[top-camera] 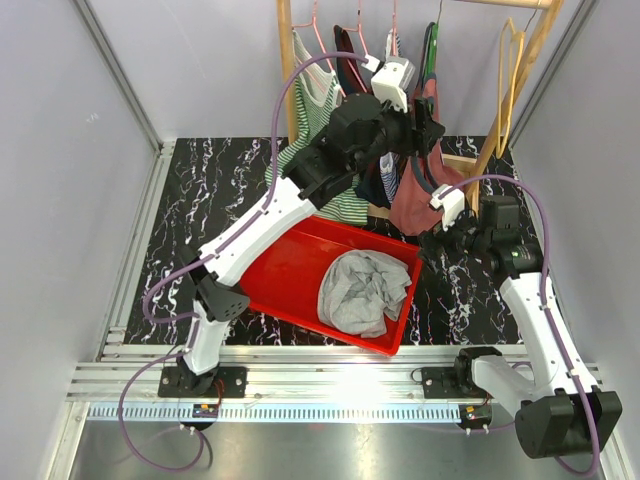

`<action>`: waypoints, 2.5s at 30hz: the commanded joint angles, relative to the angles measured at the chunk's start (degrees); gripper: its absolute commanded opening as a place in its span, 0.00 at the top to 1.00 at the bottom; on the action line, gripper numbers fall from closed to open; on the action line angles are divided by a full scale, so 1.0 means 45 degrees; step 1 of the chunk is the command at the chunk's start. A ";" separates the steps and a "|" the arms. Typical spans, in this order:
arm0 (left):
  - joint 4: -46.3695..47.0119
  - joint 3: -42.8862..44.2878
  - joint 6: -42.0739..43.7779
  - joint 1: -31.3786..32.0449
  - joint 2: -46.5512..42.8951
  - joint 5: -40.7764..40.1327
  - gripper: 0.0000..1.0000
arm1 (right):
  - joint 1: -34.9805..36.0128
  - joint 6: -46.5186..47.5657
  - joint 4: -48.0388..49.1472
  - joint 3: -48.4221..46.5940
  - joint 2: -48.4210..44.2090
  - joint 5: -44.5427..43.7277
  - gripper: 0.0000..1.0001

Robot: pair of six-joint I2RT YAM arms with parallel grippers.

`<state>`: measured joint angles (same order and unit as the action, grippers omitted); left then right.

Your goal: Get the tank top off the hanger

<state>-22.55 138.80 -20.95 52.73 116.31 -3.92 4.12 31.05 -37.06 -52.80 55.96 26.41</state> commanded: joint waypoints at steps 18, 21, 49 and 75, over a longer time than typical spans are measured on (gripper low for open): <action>0.1807 0.0737 0.1783 -0.0155 0.1321 -0.2251 0.59 | -0.0017 0.0093 0.0481 0.0033 -0.0269 0.0009 0.00; 0.1866 0.0737 0.2154 -0.0175 0.1399 -0.2467 0.63 | -0.0017 0.0073 0.0462 0.0033 -0.0269 -0.0010 0.00; 0.2393 0.0542 0.3914 -0.0194 0.1595 -0.4109 0.97 | -0.0017 0.0093 0.0403 0.0033 -0.0288 0.0048 0.00; 0.5752 -0.0922 0.3874 -0.0292 -0.0182 -0.3699 1.00 | -0.0017 0.0112 0.0403 0.0053 -0.0444 0.0322 0.00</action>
<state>-5.87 134.43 -4.25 51.66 120.88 -20.84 4.12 31.05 -37.08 -52.42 54.92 26.63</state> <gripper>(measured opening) 0.034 0.994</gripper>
